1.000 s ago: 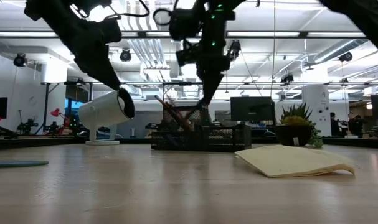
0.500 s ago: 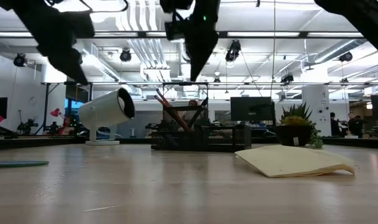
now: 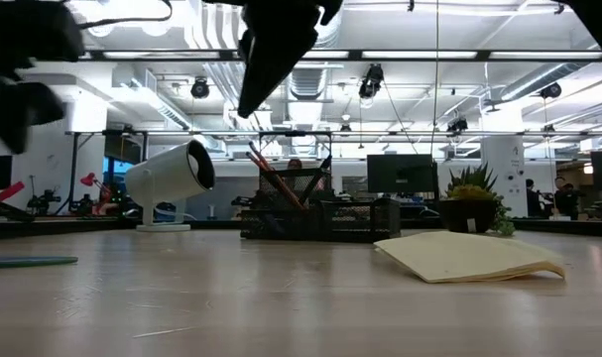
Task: Pick and place office supplies into organizer
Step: Put the purple scissors into the black desk organizer
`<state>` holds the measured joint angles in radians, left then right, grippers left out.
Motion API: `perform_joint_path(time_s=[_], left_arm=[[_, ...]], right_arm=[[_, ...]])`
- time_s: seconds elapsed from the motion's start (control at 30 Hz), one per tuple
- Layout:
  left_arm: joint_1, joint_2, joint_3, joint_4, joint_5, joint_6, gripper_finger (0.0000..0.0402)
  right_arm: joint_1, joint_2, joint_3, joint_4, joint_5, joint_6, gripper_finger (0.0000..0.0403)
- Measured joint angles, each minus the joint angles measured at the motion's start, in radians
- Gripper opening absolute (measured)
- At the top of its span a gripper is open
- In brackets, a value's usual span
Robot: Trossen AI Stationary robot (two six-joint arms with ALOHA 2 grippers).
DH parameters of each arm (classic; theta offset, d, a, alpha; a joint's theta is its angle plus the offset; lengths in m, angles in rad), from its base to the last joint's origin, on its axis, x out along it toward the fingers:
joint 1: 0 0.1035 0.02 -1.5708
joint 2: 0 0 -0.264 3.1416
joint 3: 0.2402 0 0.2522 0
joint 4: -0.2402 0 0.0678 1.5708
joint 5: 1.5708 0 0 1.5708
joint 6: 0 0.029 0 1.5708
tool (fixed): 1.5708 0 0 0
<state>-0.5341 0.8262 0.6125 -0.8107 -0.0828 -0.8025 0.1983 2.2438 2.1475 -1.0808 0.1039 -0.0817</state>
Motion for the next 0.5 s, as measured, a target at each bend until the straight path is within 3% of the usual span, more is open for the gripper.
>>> perform_joint_path(time_s=[0.23, 0.4, 0.5], left_arm=[[-0.232, 0.165, 0.034, 0.027, 0.001, -0.396, 0.0188], [-0.323, 0.338, 0.107, 0.034, 0.029, -0.566, 0.0184], [-0.365, 0.454, 0.165, 0.044, 0.077, -0.594, 0.0184]], right_arm=[[0.049, 0.022, -0.001, 0.103, 0.003, 0.071, 0.0196], [0.084, 0.023, -0.017, 0.150, 0.039, 0.105, 0.0196], [0.098, 0.024, -0.018, 0.153, 0.065, 0.106, 0.0196]])
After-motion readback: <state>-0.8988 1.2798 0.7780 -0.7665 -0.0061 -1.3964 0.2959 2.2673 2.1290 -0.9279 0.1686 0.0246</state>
